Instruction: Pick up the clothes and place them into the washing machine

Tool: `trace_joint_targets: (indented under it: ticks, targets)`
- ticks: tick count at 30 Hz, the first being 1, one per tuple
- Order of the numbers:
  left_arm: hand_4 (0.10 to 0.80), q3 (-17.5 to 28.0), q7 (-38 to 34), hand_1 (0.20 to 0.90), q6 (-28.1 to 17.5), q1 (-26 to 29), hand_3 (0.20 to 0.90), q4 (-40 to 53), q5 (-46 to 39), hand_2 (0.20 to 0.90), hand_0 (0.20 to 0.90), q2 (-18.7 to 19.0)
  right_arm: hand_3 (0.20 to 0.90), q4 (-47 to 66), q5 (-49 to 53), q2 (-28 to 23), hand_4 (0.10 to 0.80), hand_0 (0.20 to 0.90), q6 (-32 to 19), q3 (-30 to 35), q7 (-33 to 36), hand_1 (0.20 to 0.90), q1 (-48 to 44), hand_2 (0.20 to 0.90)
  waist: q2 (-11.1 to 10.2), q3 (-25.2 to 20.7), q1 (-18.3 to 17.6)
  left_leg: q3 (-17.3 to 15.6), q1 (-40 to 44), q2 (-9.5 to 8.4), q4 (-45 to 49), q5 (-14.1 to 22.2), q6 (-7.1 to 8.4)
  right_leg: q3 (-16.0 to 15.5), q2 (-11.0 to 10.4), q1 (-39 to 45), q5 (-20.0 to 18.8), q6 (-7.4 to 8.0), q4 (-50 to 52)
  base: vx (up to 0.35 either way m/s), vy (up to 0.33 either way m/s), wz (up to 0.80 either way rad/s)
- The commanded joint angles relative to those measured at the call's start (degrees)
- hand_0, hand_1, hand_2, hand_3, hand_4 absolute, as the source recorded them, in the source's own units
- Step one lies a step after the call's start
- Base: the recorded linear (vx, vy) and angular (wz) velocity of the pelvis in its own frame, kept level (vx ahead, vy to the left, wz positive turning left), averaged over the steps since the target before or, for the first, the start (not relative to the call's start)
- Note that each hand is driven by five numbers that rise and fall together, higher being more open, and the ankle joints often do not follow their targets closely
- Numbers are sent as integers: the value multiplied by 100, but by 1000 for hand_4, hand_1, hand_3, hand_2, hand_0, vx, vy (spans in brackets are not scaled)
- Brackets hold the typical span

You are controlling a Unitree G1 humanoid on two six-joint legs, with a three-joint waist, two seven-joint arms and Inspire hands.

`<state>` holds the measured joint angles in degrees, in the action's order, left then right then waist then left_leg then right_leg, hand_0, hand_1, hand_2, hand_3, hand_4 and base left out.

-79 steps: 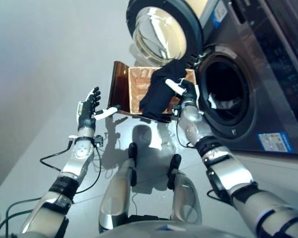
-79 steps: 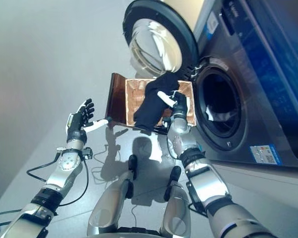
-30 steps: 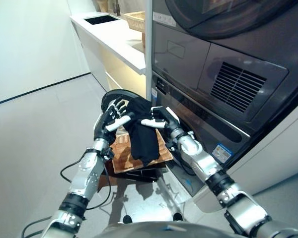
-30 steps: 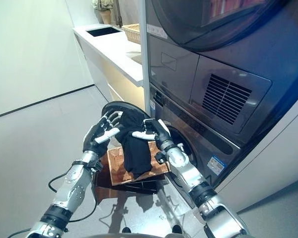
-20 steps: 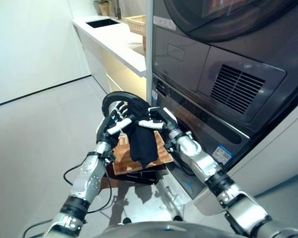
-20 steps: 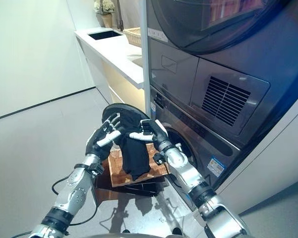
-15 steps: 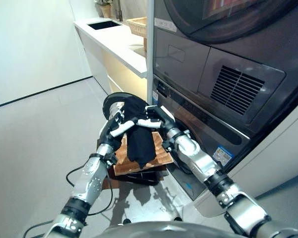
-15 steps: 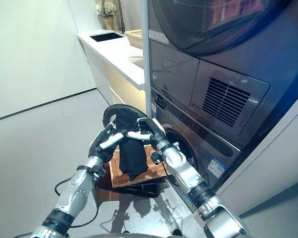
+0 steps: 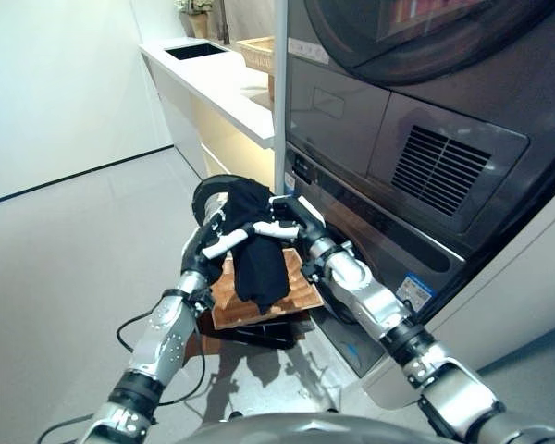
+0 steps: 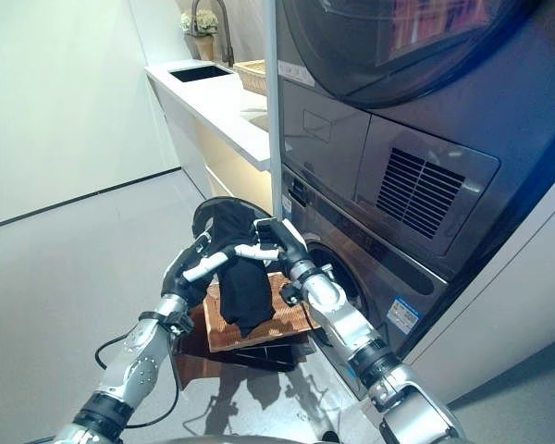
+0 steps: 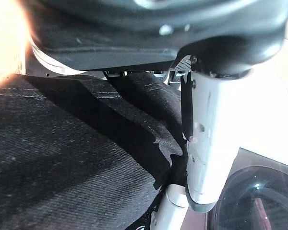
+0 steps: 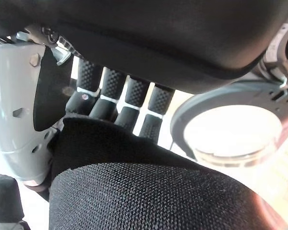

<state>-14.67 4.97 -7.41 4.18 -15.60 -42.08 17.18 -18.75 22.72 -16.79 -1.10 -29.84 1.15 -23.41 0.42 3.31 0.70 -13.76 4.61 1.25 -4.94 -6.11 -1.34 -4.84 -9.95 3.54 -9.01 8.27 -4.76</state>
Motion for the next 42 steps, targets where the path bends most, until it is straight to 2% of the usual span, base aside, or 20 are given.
trace_joint_targets:
  ticks: [1, 8, 21, 42]
  targets:
    - [800, -85, 241, 900, -311, 206, 900, 393, -197, 900, 900, 327, 200, 227, 285, 451, 300, 200, -560, 152, -25, 200, -979, 200, -144, -699, 21, 230, -118, 429, 192, 339, 617, 2, -236, -249, 351, 218, 215, 0, 0, 0]
    - [800, -447, 534, 900, -108, 301, 900, 543, -771, 900, 900, 335, 200, 168, 405, 513, 300, 200, -548, 19, -95, 200, -1075, 200, -133, -700, -30, 214, -124, 429, 186, 335, 612, 42, -234, -273, 344, 201, 217, 0, 0, 0]
    - [800, -829, 743, 900, 30, 295, 900, 738, -987, 900, 900, 469, 200, 161, 432, 475, 300, 200, -579, -71, -107, 200, -1189, 200, -145, -702, -27, 246, -147, 426, 201, 338, 609, 43, -212, -289, 348, 195, 210, 0, 0, 0]
    - [800, -1177, 1012, 900, 148, 233, 900, 1032, -1171, 900, 900, 770, 200, -171, 640, 594, 300, 200, -621, -180, -84, 200, -1559, 200, -164, -722, 47, 265, -154, 421, 185, 334, 605, 33, -191, -281, 355, 181, 192, 0, 0, 0]
